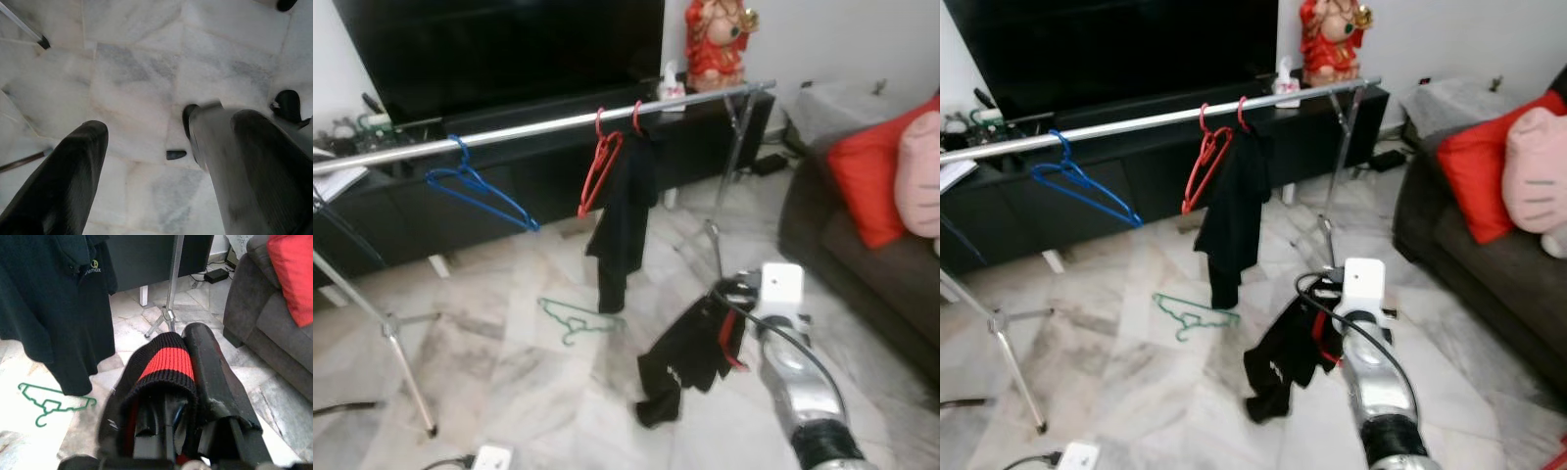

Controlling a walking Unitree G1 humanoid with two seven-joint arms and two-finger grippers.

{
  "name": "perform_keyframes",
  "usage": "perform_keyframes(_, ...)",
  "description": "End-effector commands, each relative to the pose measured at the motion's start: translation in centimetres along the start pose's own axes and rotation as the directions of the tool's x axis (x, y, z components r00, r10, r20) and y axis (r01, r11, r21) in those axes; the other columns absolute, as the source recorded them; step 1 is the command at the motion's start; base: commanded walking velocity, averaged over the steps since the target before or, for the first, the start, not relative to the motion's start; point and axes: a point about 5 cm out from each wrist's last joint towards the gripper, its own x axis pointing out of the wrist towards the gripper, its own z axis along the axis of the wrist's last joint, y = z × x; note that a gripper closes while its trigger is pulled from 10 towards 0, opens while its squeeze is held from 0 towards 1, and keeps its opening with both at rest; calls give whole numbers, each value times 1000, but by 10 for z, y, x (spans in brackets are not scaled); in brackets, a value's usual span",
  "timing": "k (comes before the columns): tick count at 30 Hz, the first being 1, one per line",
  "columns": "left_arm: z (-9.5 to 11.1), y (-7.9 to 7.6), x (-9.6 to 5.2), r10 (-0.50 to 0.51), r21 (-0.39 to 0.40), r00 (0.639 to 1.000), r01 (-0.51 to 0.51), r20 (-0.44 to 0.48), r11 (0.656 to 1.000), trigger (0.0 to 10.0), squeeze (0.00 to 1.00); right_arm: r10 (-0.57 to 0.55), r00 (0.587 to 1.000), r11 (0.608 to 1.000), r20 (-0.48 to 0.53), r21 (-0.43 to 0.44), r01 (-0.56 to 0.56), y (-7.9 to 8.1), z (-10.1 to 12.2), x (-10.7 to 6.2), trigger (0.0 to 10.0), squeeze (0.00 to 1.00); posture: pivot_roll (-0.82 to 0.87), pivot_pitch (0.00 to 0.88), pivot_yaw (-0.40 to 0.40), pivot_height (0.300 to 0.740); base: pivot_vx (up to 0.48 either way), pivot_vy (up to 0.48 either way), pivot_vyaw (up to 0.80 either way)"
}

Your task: Hang hanger

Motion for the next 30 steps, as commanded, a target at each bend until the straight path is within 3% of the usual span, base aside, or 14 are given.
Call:
perform_keyframes(1, -5, 12, -2, 31, 1, 999, -31, -20, 1000, 10000, 0, 8, 1000, 1000, 26, 8, -8, 6, 9, 2, 10000, 0, -75, 7, -7, 740, 292, 0, 0)
perform_keyframes(11, -4, 13, -2, 34, -1, 999, -34, -18, 999, 10000, 0, -41, 999, 998, -22, 45, 42, -1, -2, 2, 10000, 0, -74, 17, -3, 740, 292, 0, 0)
perform_keyframes(15, -4, 13, -2, 33, 2, 999, -33, -18, 999, 10000, 0, -42, 999, 997, -30, 62, 44, -1, -2, 3, 10000, 0, -77, 21, -1, 740, 292, 0, -631)
perform_keyframes(30, -3, 12, -1, 32, 0, 999, -32, -17, 1000, 10000, 0, -27, 1000, 998, 0, 59, 27, 3, 2, 3, 10000, 0, -75, 27, -7, 740, 291, 0, -80)
